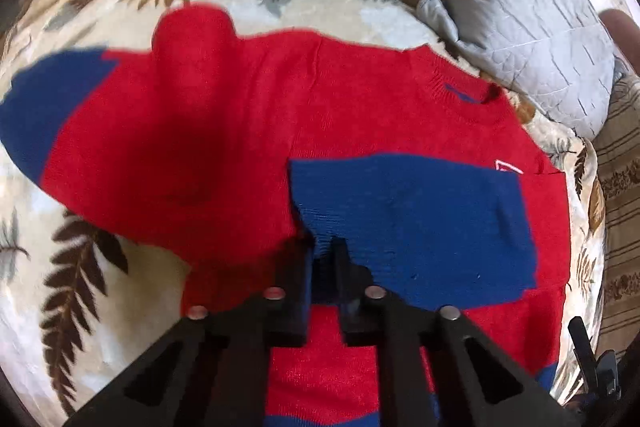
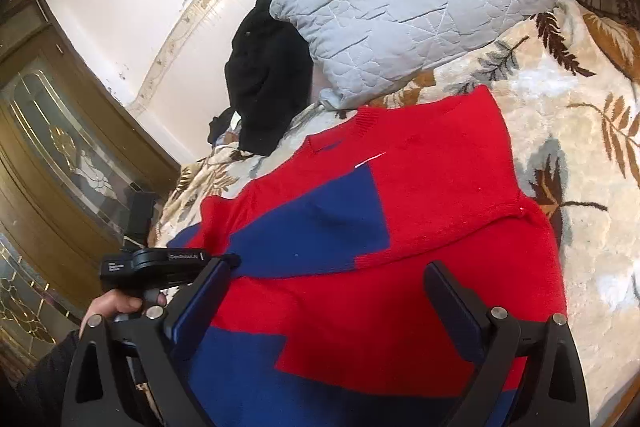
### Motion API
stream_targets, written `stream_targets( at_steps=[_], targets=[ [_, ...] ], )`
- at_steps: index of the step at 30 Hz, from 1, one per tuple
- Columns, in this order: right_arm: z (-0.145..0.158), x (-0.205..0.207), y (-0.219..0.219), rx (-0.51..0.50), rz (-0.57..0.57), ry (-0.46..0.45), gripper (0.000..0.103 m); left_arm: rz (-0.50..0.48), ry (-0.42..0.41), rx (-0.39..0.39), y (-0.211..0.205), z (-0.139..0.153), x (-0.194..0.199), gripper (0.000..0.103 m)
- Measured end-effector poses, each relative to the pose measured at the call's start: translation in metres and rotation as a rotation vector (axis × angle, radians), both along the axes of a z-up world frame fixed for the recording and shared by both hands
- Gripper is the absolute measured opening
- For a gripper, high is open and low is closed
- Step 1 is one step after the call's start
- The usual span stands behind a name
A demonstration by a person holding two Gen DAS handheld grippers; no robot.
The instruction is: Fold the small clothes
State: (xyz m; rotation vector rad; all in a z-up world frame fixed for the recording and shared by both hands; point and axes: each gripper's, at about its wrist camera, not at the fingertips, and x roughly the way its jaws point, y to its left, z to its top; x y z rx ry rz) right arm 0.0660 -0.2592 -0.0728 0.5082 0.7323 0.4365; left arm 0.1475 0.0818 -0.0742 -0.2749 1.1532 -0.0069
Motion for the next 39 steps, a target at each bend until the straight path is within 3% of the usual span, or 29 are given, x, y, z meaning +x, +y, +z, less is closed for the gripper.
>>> stream_targets(
  at_steps=[4, 6, 7, 9, 11, 13, 19, 21, 24, 25, 26, 28, 29, 30, 31, 32, 34, 35, 39],
  targets=[
    [0.001, -0.002, -0.001, 0.003, -0.006, 0.001, 0.099, -0.097, -0.286, 0.172, -0.03, 0.067, -0.019, 0.007],
    [-0.002, -0.001, -0.002, 0.005, -0.011, 0.012, 0.099, -0.105, -0.362, 0.197, -0.032, 0.08, -0.027, 0.007],
    [-0.005, 0.001, -0.003, 0.011, -0.014, 0.024, 0.099, -0.106, -0.365, 0.211, -0.032, 0.077, -0.026, 0.008],
    [-0.01, 0.004, -0.004, 0.028, -0.02, 0.049, 0.099, -0.125, -0.267, 0.279, -0.029, 0.041, -0.012, 0.009],
    [-0.013, 0.004, -0.005, 0.025, -0.024, 0.06, 0.099, -0.095, -0.058, 0.266, -0.014, -0.012, 0.005, 0.011],
    [-0.014, 0.004, -0.006, 0.011, -0.03, 0.064, 0.099, -0.083, -0.157, 0.247, -0.01, -0.008, -0.005, 0.014],
    [-0.002, 0.023, -0.013, 0.084, -0.025, 0.078, 0.099, -0.089, -0.165, 0.24, -0.008, -0.009, -0.007, 0.014],
    [0.005, 0.046, -0.015, 0.093, -0.019, 0.072, 0.099, -0.086, -0.172, 0.248, -0.009, -0.012, -0.006, 0.014],
    [-0.023, 0.104, -0.033, 0.084, -0.09, 0.219, 0.099, -0.092, -0.16, 0.254, -0.013, -0.017, -0.001, 0.015],
    [-0.043, 0.117, -0.044, 0.058, -0.151, 0.331, 0.095, -0.103, -0.137, 0.229, -0.011, -0.012, 0.0, 0.017],
    [-0.05, 0.114, -0.055, 0.127, -0.182, 0.346, 0.091, -0.11, -0.123, 0.201, -0.003, -0.018, 0.004, 0.026],
    [-0.027, 0.087, -0.051, 0.113, -0.159, 0.242, 0.092, -0.109, -0.175, 0.123, 0.013, 0.003, -0.009, 0.055],
    [-0.02, 0.074, -0.045, 0.091, -0.135, 0.207, 0.092, -0.088, -0.24, 0.11, 0.026, 0.017, -0.021, 0.065],
    [-0.016, 0.06, -0.039, 0.068, -0.107, 0.175, 0.093, -0.052, -0.305, 0.107, 0.044, 0.031, -0.034, 0.083],
    [-0.014, 0.038, -0.028, 0.021, -0.075, 0.151, 0.095, -0.018, -0.349, 0.098, 0.06, 0.04, -0.044, 0.088],
    [-0.016, 0.027, -0.021, -0.006, -0.058, 0.15, 0.096, 0.05, -0.398, 0.069, 0.089, 0.048, -0.055, 0.088],
    [-0.023, 0.011, -0.007, -0.052, -0.023, 0.16, 0.096, 0.173, -0.402, -0.007, 0.136, 0.048, -0.062, 0.088],
    [-0.026, 0.007, 0.003, -0.076, 0.006, 0.157, 0.096, 0.272, -0.381, -0.084, 0.174, 0.041, -0.063, 0.088],
    [-0.027, 0.006, 0.03, -0.147, 0.084, 0.111, 0.096, 0.527, -0.302, -0.248, 0.264, 0.012, -0.055, 0.086]
  ],
)
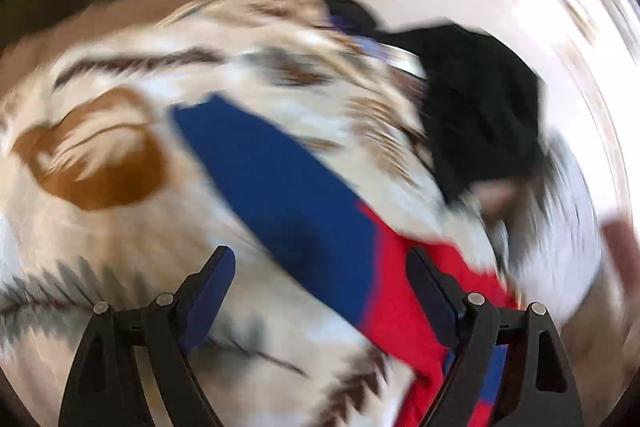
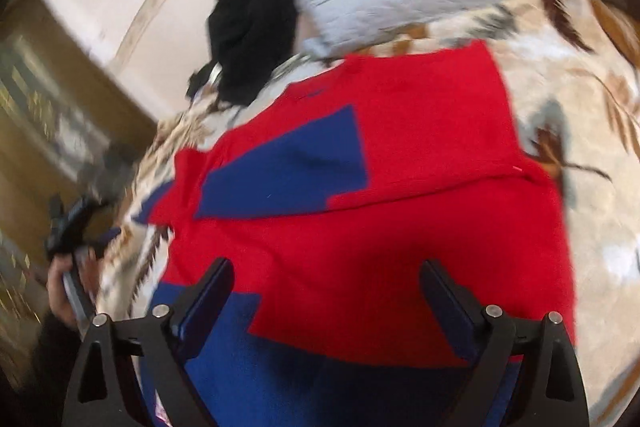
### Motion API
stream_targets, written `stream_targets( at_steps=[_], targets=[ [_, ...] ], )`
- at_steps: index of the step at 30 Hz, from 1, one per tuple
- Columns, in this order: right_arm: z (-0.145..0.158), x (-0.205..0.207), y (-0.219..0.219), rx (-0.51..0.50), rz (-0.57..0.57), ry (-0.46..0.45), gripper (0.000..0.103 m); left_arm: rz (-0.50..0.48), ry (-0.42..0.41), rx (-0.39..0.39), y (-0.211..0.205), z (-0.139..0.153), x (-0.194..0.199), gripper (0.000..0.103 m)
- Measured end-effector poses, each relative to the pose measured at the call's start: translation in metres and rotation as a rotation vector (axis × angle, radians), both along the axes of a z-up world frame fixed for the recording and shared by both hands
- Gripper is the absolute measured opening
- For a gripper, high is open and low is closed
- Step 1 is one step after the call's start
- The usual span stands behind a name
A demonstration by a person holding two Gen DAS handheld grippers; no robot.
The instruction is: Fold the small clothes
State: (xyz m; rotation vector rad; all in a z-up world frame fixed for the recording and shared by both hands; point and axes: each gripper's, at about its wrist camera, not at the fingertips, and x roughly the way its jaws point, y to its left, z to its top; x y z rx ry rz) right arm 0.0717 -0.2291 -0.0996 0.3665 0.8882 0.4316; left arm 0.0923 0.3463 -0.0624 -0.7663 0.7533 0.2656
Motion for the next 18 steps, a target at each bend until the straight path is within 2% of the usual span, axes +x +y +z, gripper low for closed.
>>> stream_targets(
  at_steps=[2, 7, 8, 9, 10, 11, 12, 14, 15, 16, 18],
  targets=[
    [-0.002, 0.0, 0.005, -0.005, 0.023, -0.017, 0.096, 0.044, 0.014, -0.057, 0.025, -0.011, 0.011, 0.086],
    [-0.014, 0.002, 0.002, 0.001, 0.017, 0.007, 0.096, 0.108, 0.025, -0.113, 0.052, -0.03, 0.04, 0.086],
    [-0.015, 0.003, 0.001, 0.009, 0.015, 0.008, 0.096, 0.11, 0.05, -0.121, 0.058, -0.039, 0.046, 0.086],
    [-0.015, 0.004, 0.001, 0.014, 0.015, 0.005, 0.096, 0.114, 0.069, -0.126, 0.061, -0.045, 0.049, 0.078],
    [-0.013, 0.006, 0.002, 0.015, 0.016, 0.003, 0.096, 0.13, 0.088, -0.108, 0.065, -0.049, 0.053, 0.058],
    [-0.013, 0.006, 0.003, 0.015, 0.02, 0.0, 0.096, 0.154, 0.139, -0.059, 0.066, -0.049, 0.056, 0.044],
    [-0.012, 0.006, 0.004, 0.015, 0.025, -0.002, 0.096, 0.166, 0.182, -0.028, 0.068, -0.048, 0.058, 0.012],
    [-0.011, 0.007, 0.005, 0.016, 0.027, -0.007, 0.096, 0.162, 0.218, -0.012, 0.072, -0.044, 0.061, 0.008],
    [-0.01, 0.006, 0.005, 0.015, 0.023, -0.01, 0.096, 0.156, 0.224, 0.034, 0.067, -0.035, 0.062, 0.007],
    [-0.009, 0.006, 0.004, 0.013, 0.015, -0.015, 0.096, 0.148, 0.22, 0.085, 0.061, -0.025, 0.065, 0.007],
    [-0.005, 0.005, -0.003, 0.032, -0.011, -0.028, 0.096, 0.083, 0.157, 0.272, 0.022, 0.02, 0.068, 0.007]
  ],
)
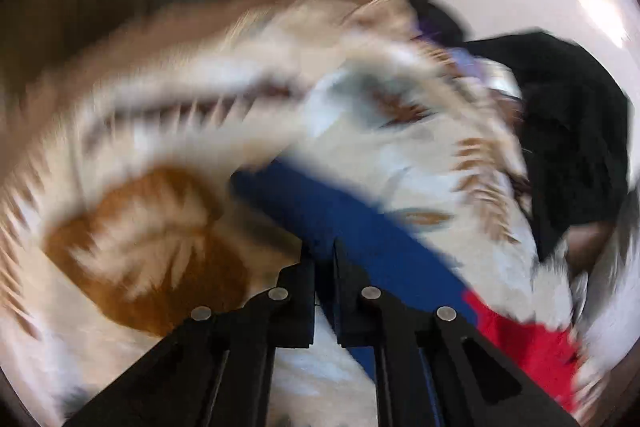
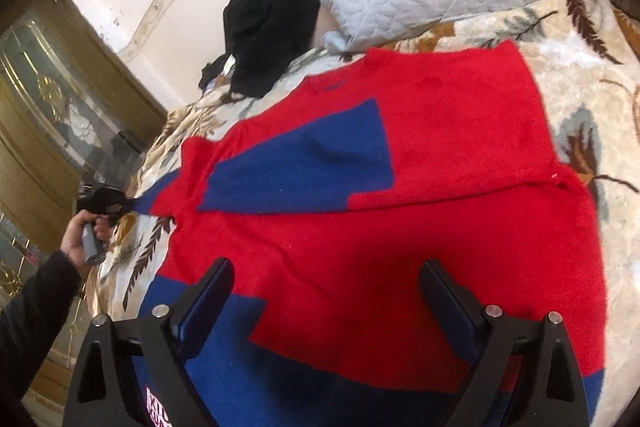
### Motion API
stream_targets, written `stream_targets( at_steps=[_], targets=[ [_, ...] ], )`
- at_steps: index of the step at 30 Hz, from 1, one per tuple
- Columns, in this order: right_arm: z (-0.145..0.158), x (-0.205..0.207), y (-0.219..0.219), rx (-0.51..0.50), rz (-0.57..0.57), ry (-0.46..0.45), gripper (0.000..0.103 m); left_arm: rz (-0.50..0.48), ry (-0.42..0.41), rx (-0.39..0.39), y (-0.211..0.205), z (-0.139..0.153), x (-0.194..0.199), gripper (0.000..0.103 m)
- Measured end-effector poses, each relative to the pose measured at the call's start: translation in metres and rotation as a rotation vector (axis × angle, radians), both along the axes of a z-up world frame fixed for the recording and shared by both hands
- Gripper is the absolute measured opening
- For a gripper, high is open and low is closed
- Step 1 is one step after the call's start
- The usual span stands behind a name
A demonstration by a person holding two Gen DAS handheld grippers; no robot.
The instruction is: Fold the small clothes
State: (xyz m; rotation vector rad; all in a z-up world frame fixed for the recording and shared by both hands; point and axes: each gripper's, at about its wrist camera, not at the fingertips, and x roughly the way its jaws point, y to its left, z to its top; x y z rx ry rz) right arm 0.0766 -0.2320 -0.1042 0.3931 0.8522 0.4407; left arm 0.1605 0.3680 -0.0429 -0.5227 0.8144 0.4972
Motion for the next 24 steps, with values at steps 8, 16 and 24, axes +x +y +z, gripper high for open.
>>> stream_targets(
  at_steps=[8, 16, 24],
  targets=[
    [0.017, -0.004, -0.038, 0.125, -0.131, -0.037, 0.096, -0.529, -0.306, 0.201, -0.232, 0.132, -0.001, 0.007],
    [0.011, 0.0, -0.079, 0.264, -0.252, 0.012, 0.096, -0.936, -0.042, 0.25, -0.417, 0.03, 0.014, 0.08],
    [0.011, 0.0, -0.077, 0.27, -0.226, 0.01, 0.096, -0.68, 0.005, 0.215, -0.316, -0.019, -0.016, 0.08]
  ],
)
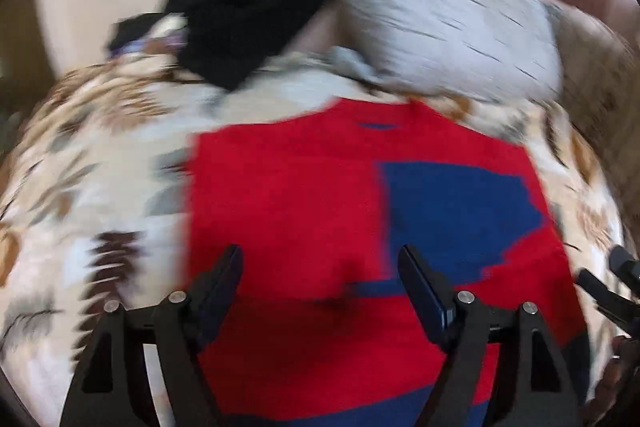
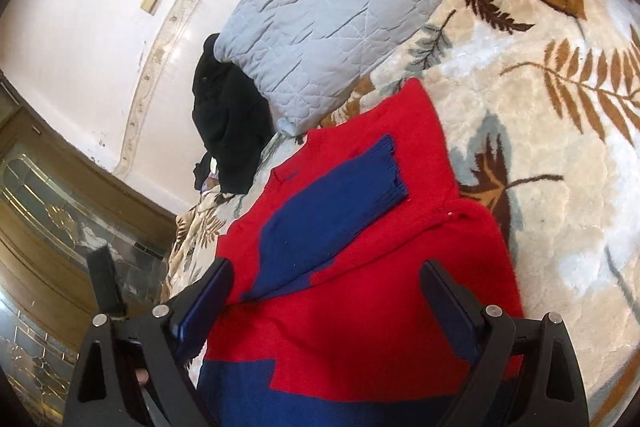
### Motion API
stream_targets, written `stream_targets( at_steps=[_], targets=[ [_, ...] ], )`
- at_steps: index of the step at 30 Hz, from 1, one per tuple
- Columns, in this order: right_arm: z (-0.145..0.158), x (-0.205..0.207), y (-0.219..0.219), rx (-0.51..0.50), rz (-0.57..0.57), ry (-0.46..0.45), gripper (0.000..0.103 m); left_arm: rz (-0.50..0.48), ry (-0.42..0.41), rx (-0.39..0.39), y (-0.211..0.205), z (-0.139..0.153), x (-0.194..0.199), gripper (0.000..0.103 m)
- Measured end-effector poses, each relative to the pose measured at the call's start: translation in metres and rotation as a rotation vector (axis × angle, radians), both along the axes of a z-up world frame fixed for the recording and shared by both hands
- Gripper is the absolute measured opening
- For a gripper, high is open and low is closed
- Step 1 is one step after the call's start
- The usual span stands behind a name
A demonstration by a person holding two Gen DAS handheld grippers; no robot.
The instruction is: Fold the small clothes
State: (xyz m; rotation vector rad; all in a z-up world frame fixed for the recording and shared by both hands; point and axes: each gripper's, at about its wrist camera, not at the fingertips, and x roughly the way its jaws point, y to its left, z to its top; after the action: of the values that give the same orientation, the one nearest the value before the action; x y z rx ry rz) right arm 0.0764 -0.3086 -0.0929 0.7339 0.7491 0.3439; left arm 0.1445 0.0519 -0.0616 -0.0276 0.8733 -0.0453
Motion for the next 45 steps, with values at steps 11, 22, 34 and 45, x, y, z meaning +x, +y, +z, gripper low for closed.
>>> stream_targets(
  at_steps=[11, 22, 34, 45],
  targets=[
    [-0.005, 0.077, 0.008, -0.001, -0.008, 0.124, 0.096, 0.14, 0.07, -0.14, 0.076, -0.064, 0.004, 0.08],
    [-0.006, 0.092, 0.017, -0.459, -0.091, 0.264, 0.084, 0.126, 0.052, -0.12, 0.067, -0.07, 0.0, 0.086],
    [0.014, -0.054, -0.019, -0.282, 0.053, 0.207, 0.093, 0.083, 0.052, -0.212, 0.088, -0.022, -0.09, 0.087],
    [-0.029, -0.153, -0.023, -0.204, 0.14, 0.32, 0.085, 0.03, 0.213, -0.282, 0.073, -0.052, -0.24, 0.087]
  ],
)
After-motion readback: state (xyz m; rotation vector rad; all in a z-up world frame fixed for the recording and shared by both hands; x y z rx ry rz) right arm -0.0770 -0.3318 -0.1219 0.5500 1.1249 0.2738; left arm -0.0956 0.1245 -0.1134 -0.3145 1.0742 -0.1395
